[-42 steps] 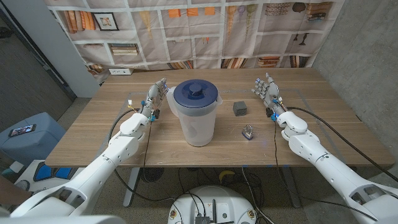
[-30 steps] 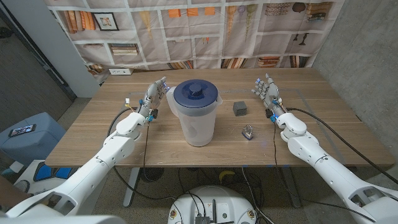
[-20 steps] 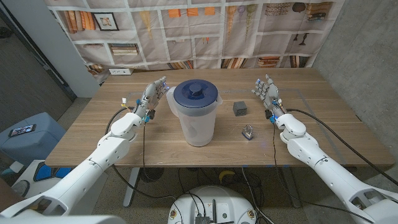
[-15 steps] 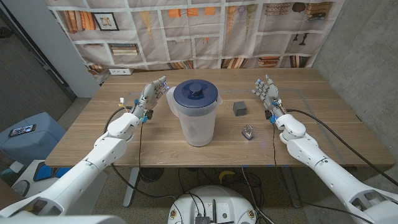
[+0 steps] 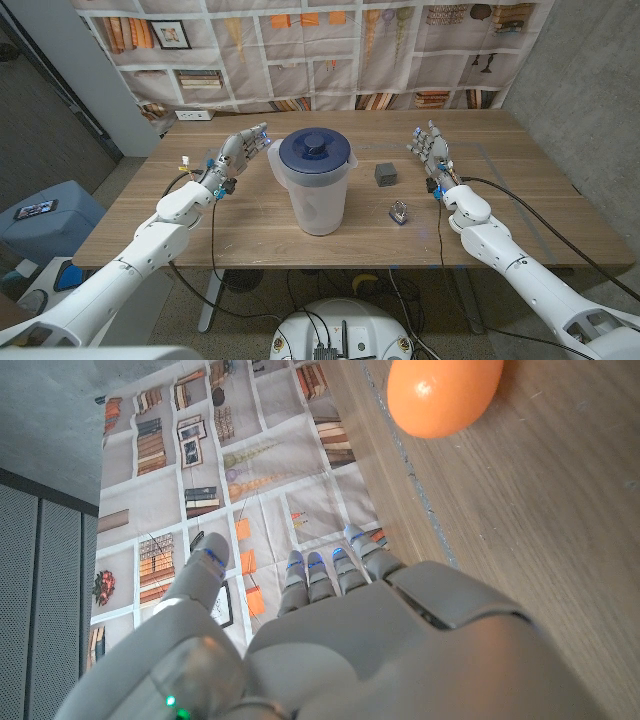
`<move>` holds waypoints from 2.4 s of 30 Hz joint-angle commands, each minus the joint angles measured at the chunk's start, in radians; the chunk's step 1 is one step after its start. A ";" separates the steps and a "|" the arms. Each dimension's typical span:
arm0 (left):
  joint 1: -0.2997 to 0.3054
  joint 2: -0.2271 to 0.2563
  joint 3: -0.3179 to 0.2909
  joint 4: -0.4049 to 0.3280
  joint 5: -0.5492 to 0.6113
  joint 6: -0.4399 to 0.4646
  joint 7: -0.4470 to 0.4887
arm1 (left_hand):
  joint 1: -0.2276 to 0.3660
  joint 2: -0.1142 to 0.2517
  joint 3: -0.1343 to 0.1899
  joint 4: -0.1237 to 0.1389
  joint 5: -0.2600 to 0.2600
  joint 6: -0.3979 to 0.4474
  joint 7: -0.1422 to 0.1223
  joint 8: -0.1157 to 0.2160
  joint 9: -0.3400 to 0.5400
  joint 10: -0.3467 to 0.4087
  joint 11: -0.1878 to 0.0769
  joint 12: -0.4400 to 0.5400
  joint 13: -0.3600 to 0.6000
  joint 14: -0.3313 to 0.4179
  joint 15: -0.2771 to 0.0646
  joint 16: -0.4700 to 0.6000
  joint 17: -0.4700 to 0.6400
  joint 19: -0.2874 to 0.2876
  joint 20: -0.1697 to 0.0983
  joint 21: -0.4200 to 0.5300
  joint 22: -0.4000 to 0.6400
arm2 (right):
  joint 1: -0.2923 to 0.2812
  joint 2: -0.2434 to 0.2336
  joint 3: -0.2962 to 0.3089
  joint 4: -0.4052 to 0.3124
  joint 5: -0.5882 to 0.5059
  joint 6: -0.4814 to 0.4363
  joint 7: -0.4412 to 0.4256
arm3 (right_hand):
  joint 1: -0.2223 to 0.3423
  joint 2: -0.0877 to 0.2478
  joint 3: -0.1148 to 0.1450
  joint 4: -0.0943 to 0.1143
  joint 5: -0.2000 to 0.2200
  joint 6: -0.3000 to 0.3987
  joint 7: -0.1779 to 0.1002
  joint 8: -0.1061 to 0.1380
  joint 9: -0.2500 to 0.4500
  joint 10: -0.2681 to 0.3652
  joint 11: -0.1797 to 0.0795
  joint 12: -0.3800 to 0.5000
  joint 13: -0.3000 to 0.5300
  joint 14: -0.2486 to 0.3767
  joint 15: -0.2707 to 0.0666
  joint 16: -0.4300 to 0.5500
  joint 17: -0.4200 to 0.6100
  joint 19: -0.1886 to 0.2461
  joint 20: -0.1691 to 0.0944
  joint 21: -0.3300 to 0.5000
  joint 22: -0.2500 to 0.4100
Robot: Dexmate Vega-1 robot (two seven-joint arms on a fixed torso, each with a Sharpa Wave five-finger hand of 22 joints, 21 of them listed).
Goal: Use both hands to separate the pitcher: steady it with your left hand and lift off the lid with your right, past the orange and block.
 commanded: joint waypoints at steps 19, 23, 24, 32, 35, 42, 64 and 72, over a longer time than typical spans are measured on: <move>-0.009 0.141 -0.027 0.017 -0.099 0.041 -0.327 | 0.070 -0.041 0.002 -0.014 -0.001 -0.005 -0.018 0.001 0.005 0.008 -0.020 -0.003 0.007 0.026 -0.018 -0.001 0.002 0.009 0.004 -0.008 0.003 | -0.032 -0.012 0.003 -0.050 -0.018 -0.026 -0.047 | 0.006 0.014 0.010 -0.001 0.007 0.003 -0.006 0.004 0.002 0.006 -0.002 0.009 -0.003 0.005 -0.007 0.008 -0.012 0.012 -0.008 -0.015 0.004; -0.009 0.149 -0.031 0.019 -0.096 0.035 -0.338 | 0.079 -0.046 0.003 -0.014 0.000 -0.007 -0.016 0.000 0.006 0.010 -0.020 -0.004 0.007 0.027 -0.017 -0.002 0.002 0.009 0.007 -0.009 0.002 | -0.030 -0.009 0.000 -0.047 -0.021 -0.025 -0.048 | 0.007 0.015 0.011 -0.002 0.007 0.002 -0.007 0.004 0.002 0.005 -0.001 0.009 -0.004 0.005 -0.008 0.008 -0.014 0.011 -0.007 -0.018 0.004; -0.010 0.150 -0.032 0.021 -0.097 0.034 -0.345 | 0.082 -0.047 0.003 -0.014 0.000 -0.008 -0.014 0.000 0.006 0.010 -0.020 -0.004 0.007 0.026 -0.017 -0.002 0.002 0.009 0.008 -0.009 0.002 | -0.028 -0.008 -0.001 -0.043 -0.021 -0.022 -0.046 | 0.007 0.015 0.011 -0.002 0.007 0.001 -0.007 0.003 0.002 0.005 -0.002 0.009 -0.004 0.006 -0.007 0.008 -0.014 0.011 -0.007 -0.019 0.004; -0.006 0.199 -0.041 0.008 -0.104 0.052 -0.401 | 0.134 -0.075 0.009 -0.014 0.004 -0.001 -0.036 0.003 0.006 0.017 -0.044 -0.006 0.008 0.030 -0.032 -0.005 0.003 0.010 -0.008 -0.012 0.001 | -0.020 0.001 -0.007 -0.030 -0.025 -0.014 -0.042 | 0.007 0.017 0.012 -0.003 0.008 -0.001 -0.007 0.003 0.002 0.002 -0.001 0.008 -0.005 0.005 -0.005 0.008 -0.018 0.013 -0.008 -0.025 0.005; -0.001 0.213 -0.046 0.006 -0.106 0.052 -0.417 | 0.147 -0.082 0.010 -0.014 0.006 0.001 -0.041 0.003 0.006 0.018 -0.047 -0.007 0.008 0.031 -0.034 -0.005 0.003 0.009 -0.010 -0.013 0.001 | -0.021 0.002 -0.008 -0.031 -0.027 -0.017 -0.047 | 0.007 0.018 0.013 -0.003 0.008 -0.003 -0.008 0.003 0.002 0.003 -0.002 0.009 -0.005 0.004 -0.005 0.008 -0.020 0.013 -0.008 -0.027 0.005; -0.002 0.234 -0.048 0.011 -0.109 0.046 -0.468 | 0.180 -0.100 0.012 -0.014 0.013 0.007 -0.056 0.005 0.006 0.020 -0.051 -0.009 0.009 0.027 -0.038 -0.008 0.003 0.004 -0.012 -0.016 0.001 | -0.029 -0.001 -0.008 -0.047 -0.033 -0.027 -0.063 | 0.006 0.019 0.013 -0.004 0.009 -0.005 -0.007 0.003 0.002 0.000 -0.002 0.008 -0.006 0.004 -0.005 0.008 -0.024 0.015 -0.006 -0.032 0.005; -0.003 0.284 -0.049 0.001 -0.108 0.023 -0.585 | 0.290 -0.160 0.009 -0.010 0.026 -0.027 -0.062 -0.007 0.007 -0.002 -0.054 -0.017 0.010 -0.007 -0.047 -0.014 0.003 -0.028 -0.011 -0.021 0.001 | -0.037 -0.021 -0.009 -0.092 -0.050 -0.061 -0.086 | 0.004 0.020 0.014 -0.005 0.009 -0.015 -0.010 0.001 0.002 -0.003 -0.002 0.008 -0.008 0.001 -0.014 0.009 -0.034 0.016 -0.011 -0.049 0.005; -0.063 0.275 -0.008 0.041 -0.087 0.030 -0.655 | 0.323 -0.176 0.006 -0.009 0.027 -0.037 -0.061 -0.008 0.007 -0.013 -0.054 -0.019 0.010 -0.016 -0.050 -0.012 0.004 -0.044 -0.011 -0.022 0.001 | -0.044 -0.026 -0.008 -0.107 -0.058 -0.067 -0.099 | 0.003 0.020 0.014 -0.006 0.010 -0.016 -0.009 0.001 0.002 0.001 -0.001 0.010 -0.008 0.000 -0.017 0.009 -0.037 0.019 -0.015 -0.053 0.005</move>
